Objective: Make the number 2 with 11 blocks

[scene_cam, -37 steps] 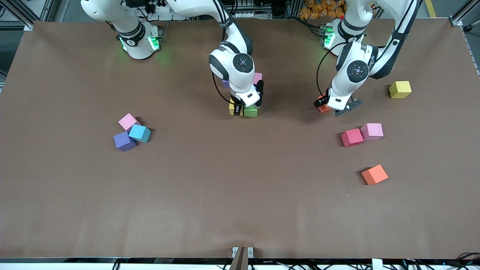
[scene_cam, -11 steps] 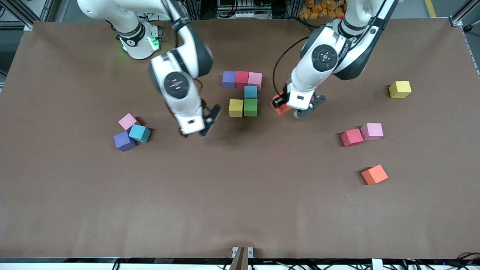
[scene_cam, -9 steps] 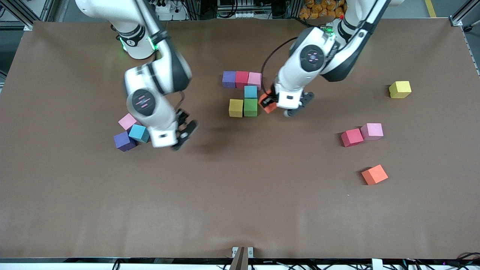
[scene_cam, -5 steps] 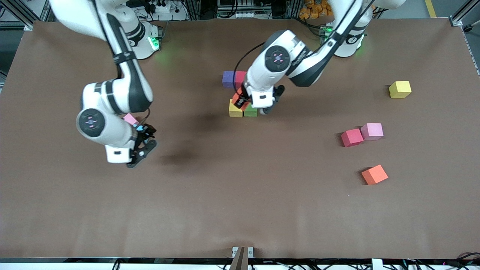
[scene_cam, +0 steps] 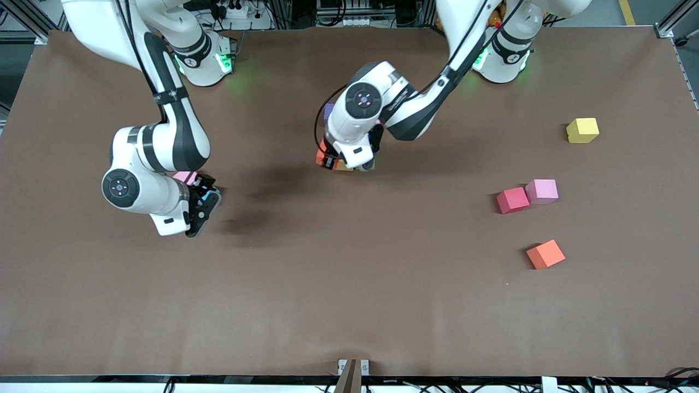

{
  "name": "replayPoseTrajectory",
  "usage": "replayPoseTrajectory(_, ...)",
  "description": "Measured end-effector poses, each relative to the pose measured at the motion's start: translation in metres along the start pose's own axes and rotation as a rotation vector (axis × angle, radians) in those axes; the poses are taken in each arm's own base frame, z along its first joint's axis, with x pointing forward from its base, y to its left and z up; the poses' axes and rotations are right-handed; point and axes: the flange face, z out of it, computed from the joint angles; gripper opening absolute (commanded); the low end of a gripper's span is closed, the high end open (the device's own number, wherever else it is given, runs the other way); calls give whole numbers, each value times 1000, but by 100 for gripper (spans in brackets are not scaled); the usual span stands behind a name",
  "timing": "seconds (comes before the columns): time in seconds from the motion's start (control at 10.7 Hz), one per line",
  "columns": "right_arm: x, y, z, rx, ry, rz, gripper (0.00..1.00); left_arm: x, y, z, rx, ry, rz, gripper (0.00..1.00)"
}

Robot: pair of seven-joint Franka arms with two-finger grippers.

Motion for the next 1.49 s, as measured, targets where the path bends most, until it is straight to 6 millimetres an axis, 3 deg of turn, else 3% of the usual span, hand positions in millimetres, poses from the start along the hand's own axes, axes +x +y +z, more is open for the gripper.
replayPoseTrajectory(0.19,-27,-4,38,33,70,-81,100,-11,0,19,9,8,-38,44)
replayPoseTrajectory(0.47,-40,-23,69,86,136,-103,100,-24,-8,35,22,15,-103,44)
replayPoseTrajectory(0.84,-47,-28,76,105,139,-93,100,-38,-24,58,23,57,-196,46)
replayPoseTrajectory(1.31,-82,-17,83,119,143,-49,100,-41,-23,80,-35,58,-274,46)
replayPoseTrajectory(1.49,-83,-16,84,120,144,-49,72,-42,-26,89,-35,59,-304,46)
